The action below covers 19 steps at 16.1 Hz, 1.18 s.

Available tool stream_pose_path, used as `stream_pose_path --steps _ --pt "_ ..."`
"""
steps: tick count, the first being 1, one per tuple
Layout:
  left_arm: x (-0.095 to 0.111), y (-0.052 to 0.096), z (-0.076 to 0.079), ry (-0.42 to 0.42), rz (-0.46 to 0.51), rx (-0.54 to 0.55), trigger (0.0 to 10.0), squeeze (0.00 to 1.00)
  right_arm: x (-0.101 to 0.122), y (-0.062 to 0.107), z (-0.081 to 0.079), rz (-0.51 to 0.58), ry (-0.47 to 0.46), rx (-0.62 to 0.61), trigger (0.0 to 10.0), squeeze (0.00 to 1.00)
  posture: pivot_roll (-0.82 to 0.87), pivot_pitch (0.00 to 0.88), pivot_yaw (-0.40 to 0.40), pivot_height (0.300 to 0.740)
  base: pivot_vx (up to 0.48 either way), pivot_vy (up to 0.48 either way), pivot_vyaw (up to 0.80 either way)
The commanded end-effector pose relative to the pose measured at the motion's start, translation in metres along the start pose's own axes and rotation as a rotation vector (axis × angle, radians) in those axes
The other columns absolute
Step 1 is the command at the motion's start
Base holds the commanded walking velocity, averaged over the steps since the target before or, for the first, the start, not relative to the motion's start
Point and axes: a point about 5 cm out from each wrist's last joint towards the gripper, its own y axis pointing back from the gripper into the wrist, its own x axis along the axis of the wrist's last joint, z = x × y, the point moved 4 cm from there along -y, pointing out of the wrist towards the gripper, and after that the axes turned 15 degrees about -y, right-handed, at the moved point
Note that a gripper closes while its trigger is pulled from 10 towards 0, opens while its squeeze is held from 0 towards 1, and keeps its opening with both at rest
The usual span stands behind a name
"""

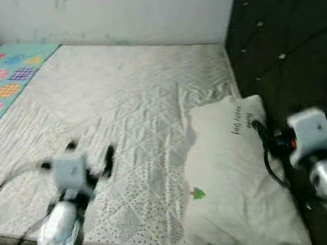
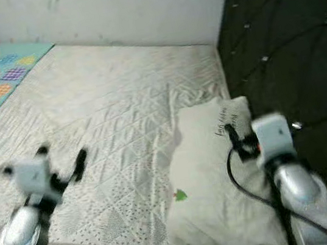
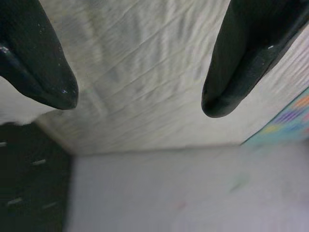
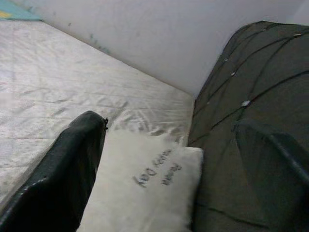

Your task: Clean up the room

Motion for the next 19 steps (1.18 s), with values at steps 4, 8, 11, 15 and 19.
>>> stream_pose_path --steps 4,8,11,15,19 --pt "0.007 -0.016 0.007 0.057 0.012 -0.012 10.0 0.0 0.025 -0.03 -0.022 0.114 0.052 0.008 10.0 0.0 -0.05 0.0 0.101 0.74 0.0 0.0 0.0" --pt "0.0 -0.014 -0.006 0.087 -0.037 0.054 10.0 0.0 0.072 -0.067 -0.083 0.318 0.089 0.135 10.0 0.0 -0.04 0.014 0.122 0.74 0.0 0.0 0.0" --pt "-0.007 -0.003 -0.004 0.079 -0.072 0.029 10.0 0.0 0.068 -0.083 -0.108 0.331 0.073 0.182 10.0 0.0 -0.03 0.074 0.131 0.74 0.0 0.0 0.0" --pt "-0.026 0.024 0.018 0.08 -0.145 -0.019 10.0 0.0 0.03 -0.065 -0.131 0.289 0.041 0.265 10.0 0.0 0.0 0.106 0.087 0.74 0.0 0.0 0.0" --pt "-0.046 0.05 0.007 0.041 -0.238 0.051 10.0 0.0 -0.03 -0.03 -0.115 0.142 -0.021 0.185 10.0 0.0 0.04 0.075 0.026 0.74 0.0 0.0 0.0"
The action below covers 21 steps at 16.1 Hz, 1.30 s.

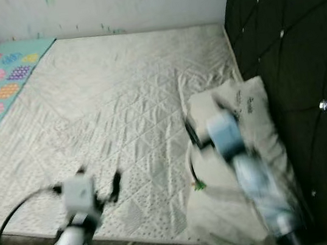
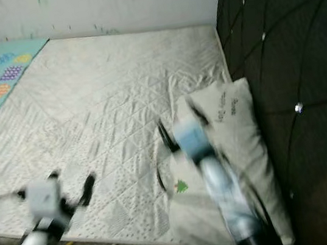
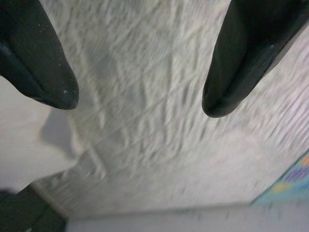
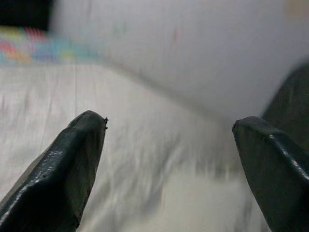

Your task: Clean up the room

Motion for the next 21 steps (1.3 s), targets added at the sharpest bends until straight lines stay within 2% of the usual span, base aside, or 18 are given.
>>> stream_pose_path --steps 1,3,4,5,6,7,8,9,10,11,12,14,15,16,17,19,20,21 --pt "0.019 -0.003 -0.015 -0.014 0.042 0.036 10.0 0.0 0.01 -0.002 0.026 -0.001 -0.038 -0.102 10.0 0.0 0.04 0.045 0.041 0.74 0.0 0.0 0.0" --pt "0.032 -0.023 -0.019 -0.015 0.099 0.053 10.0 0.0 0.003 -0.009 0.057 -0.041 -0.073 -0.193 10.0 0.0 0.06 0.041 0.03 0.74 0.0 0.0 0.0" --pt "0.032 -0.026 -0.017 -0.015 0.115 0.052 10.0 0.0 -0.001 -0.009 0.06 -0.043 -0.086 -0.19 10.0 0.0 0.06 0.036 0.021 0.74 0.0 0.0 0.0" --pt "0.027 -0.028 -0.014 -0.084 0.131 0.07 10.0 0.0 -0.013 -0.004 0.066 -0.061 0.014 -0.195 10.0 0.0 0.06 0.0 0.001 0.74 0.0 0.0 0.0" --pt "0.037 -0.026 -0.02 0.0 0.138 0.132 10.0 0.0 -0.004 -0.002 0.067 -0.053 -0.064 -0.206 10.0 0.0 0.06 0.0 0.001 0.74 0.0 0.0 0.0" --pt "0.042 -0.026 -0.019 0.004 0.162 0.133 10.0 0.0 0.003 -0.001 0.06 -0.034 -0.029 -0.155 10.0 0.0 0.04 0.0 -0.006 0.74 0.0 0.0 0.0" --pt "0.032 -0.03 -0.012 -0.017 0.149 0.121 10.0 0.0 -0.003 0.004 0.058 -0.053 0.027 -0.141 10.0 0.0 0.02 0.0 -0.014 0.74 0.0 0.0 0.0" --pt "0.034 -0.04 -0.015 0.042 0.149 0.16 10.0 0.0 -0.009 0.011 0.074 -0.086 -0.07 -0.266 10.0 0.0 0.0 0.0 -0.017 0.74 0.0 0.0 0.0" --pt "0.041 -0.045 -0.012 0.045 0.179 0.155 10.0 0.0 -0.008 0.014 0.078 -0.07 -0.097 -0.285 10.0 0.0 -0.03 0.0 -0.004 0.74 0.0 0.0 0.0" --pt "0.044 -0.047 -0.01 0.043 0.194 0.149 10.0 0.0 -0.006 0.016 0.076 -0.059 -0.075 -0.271 10.0 0.0 -0.04 0.0 0.0 0.74 0.0 0.0 0.0" --pt "0.042 -0.051 -0.001 0.059 0.186 0.122 10.0 0.0 -0.005 0.026 0.082 -0.059 -0.043 -0.283 10.0 0.0 -0.07 0.0 0.023 0.74 0.0 0.0 0.0" --pt "0.035 -0.053 0.014 0.073 0.162 0.061 10.0 0.0 -0.01 0.045 0.094 -0.078 -0.053 -0.362 10.0 0.0 -0.13 0.0 0.089 0.74 0.0 0.0 0.0" --pt "0.034 -0.059 0.022 0.062 0.155 0.0 10.0 0.0 -0.009 0.057 0.103 -0.067 -0.066 -0.457 10.0 0.0 -0.18 0.0 0.17 0.74 0.0 0.0 0.0" --pt "0.042 -0.067 0.022 0.046 0.175 -0.038 10.0 0.0 -0.003 0.064 0.108 -0.039 -0.062 -0.515 10.0 0.0 -0.2 0.0 0.211 0.74 0.0 0.0 0.0" --pt "0.046 -0.071 0.02 0.039 0.188 -0.049 10.0 0.0 0.0 0.067 0.109 -0.03 -0.055 -0.535 10.0 0.0 -0.21 0.0 0.221 0.74 0.0 0.0 0.0" --pt "0.049 -0.081 0.018 0.031 0.195 -0.067 10.0 0.0 -0.009 0.081 0.111 -0.046 -0.086 -0.603 10.0 0.0 -0.25 0.0 0.247 0.74 0.0 0.0 0.0" --pt "0.048 -0.084 0.019 0.037 0.192 -0.065 10.0 0.0 -0.014 0.087 0.109 -0.064 -0.092 -0.614 10.0 0.0 -0.25 0.0 0.231 0.74 0.0 0.0 0.0" --pt "0.051 -0.085 0.023 0.063 0.207 -0.037 10.0 0.0 -0.012 0.082 0.095 -0.087 -0.088 -0.531 10.0 0.0 -0.23 0.0 0.15 0.74 0.0 0.0 0.0"
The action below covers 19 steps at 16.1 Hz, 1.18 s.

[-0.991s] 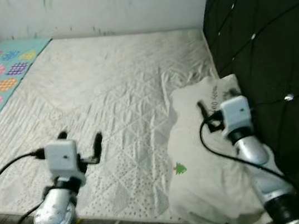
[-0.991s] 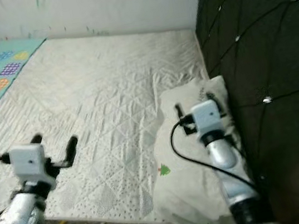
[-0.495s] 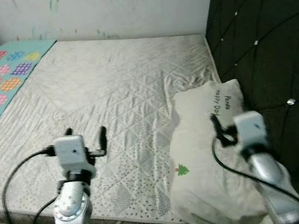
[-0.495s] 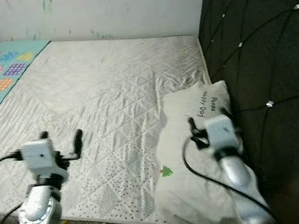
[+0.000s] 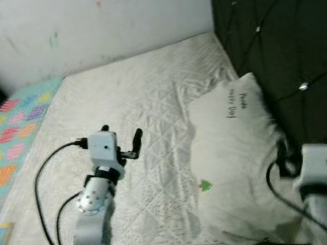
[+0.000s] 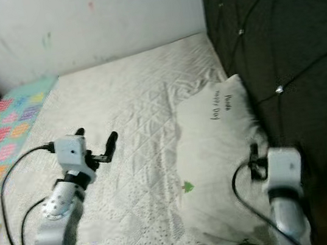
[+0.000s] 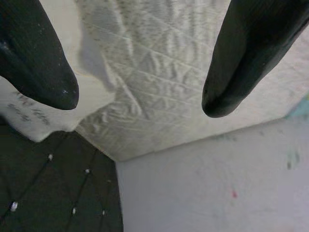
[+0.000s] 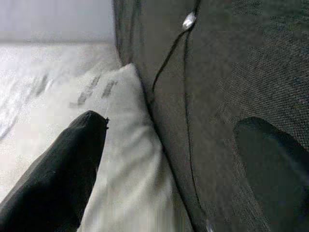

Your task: Clean up the room

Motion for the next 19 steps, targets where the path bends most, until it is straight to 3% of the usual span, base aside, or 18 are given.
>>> stream_pose_path --steps 1,4,7,10,12,15,17,19 --pt "-0.008 0.005 -0.009 -0.005 -0.023 0.045 10.0 0.0 0.016 -0.006 -0.027 0.045 0.003 0.109 10.0 0.0 -0.21 0.0 0.128 0.74 0.0 0.0 0.0" --pt "-0.012 0.01 -0.014 -0.01 -0.035 0.099 10.0 0.0 0.017 -0.019 -0.047 0.024 -0.003 0.172 10.0 0.0 -0.11 0.0 0.049 0.74 0.0 0.0 0.0" --pt "-0.015 0.019 -0.019 -0.016 -0.039 0.128 10.0 0.0 0.011 -0.023 -0.061 0.004 -0.043 0.2 10.0 0.0 -0.07 0.0 0.068 0.74 0.0 0.0 0.0" --pt "-0.022 0.026 -0.024 -0.015 -0.069 0.149 10.0 0.0 0.021 -0.03 -0.066 0.029 -0.058 0.198 10.0 0.0 -0.08 0.0 0.079 0.74 0.0 0.0 0.0" --pt "-0.031 0.03 -0.023 0.002 -0.101 0.15 10.0 0.0 0.018 -0.023 -0.047 0.027 -0.048 0.139 10.0 0.0 -0.15 0.0 0.125 0.74 0.0 0.0 0.0" --pt "-0.031 0.012 -0.01 0.034 -0.095 0.096 10.0 0.0 0.023 -0.02 -0.021 0.054 -0.023 0.046 10.0 0.0 -0.24 0.0 0.157 0.74 0.0 0.0 0.0" --pt "-0.015 -0.006 0.002 0.063 -0.049 0.066 10.0 0.0 0.03 -0.02 -0.011 0.07 -0.001 0.035 10.0 0.0 -0.28 0.0 0.151 0.74 0.0 0.0 0.0" --pt "-0.015 -0.008 0.004 0.058 -0.045 0.057 10.0 0.0 0.03 -0.021 -0.013 0.065 0.001 0.042 10.0 0.0 -0.27 0.0 0.148 0.74 0.0 0.0 0.0"
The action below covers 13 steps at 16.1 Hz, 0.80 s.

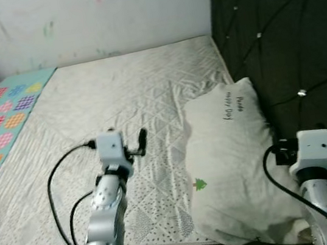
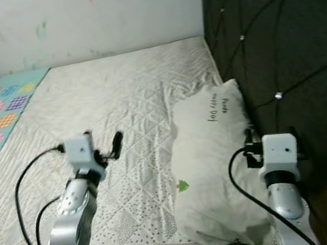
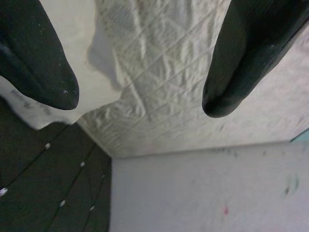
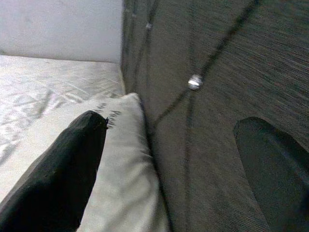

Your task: Clean up the room

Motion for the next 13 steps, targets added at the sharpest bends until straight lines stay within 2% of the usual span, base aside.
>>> stream_pose_path --steps 1,2,3,7,9,10,13 --pt "-0.007 0.003 -0.007 -0.004 -0.02 0.013 10.0 0.0 0.002 -0.001 -0.009 0.0 -0.015 0.019 10.0 0.0 -0.26 0.0 0.148 0.74 0.0 0.0 0.0" --pt "-0.006 0.003 -0.008 -0.005 -0.019 0.015 10.0 0.0 0.003 -0.002 -0.012 0.003 -0.017 0.03 10.0 0.0 -0.24 0.0 0.143 0.74 0.0 0.0 0.0" --pt "-0.004 0.013 -0.024 -0.055 0.001 0.037 10.0 0.0 0.003 -0.005 -0.032 0.011 -0.043 0.079 10.0 0.0 -0.18 0.0 0.119 0.74 0.0 0.0 0.0" --pt "-0.007 0.019 -0.05 -0.075 -0.018 0.134 10.0 0.0 0.003 -0.018 -0.047 0.005 -0.083 0.102 10.0 0.0 -0.07 0.0 0.067 0.74 0.0 0.0 0.0" --pt "-0.005 0.023 -0.054 -0.122 -0.005 0.165 10.0 0.0 0.004 -0.028 -0.059 0.012 -0.084 0.14 10.0 0.0 -0.04 0.0 0.055 0.74 0.0 0.0 0.0" --pt "-0.005 0.026 -0.054 -0.12 -0.007 0.171 10.0 0.0 0.004 -0.03 -0.062 0.008 -0.094 0.142 10.0 0.0 -0.02 0.0 0.055 0.74 0.0 0.0 0.0" --pt "-0.021 0.042 -0.056 -0.146 -0.05 0.186 10.0 0.0 -0.003 -0.025 -0.082 -0.011 -0.123 0.191 10.0 0.0 -0.01 0.0 0.043 0.74 0.0 0.0 0.0"
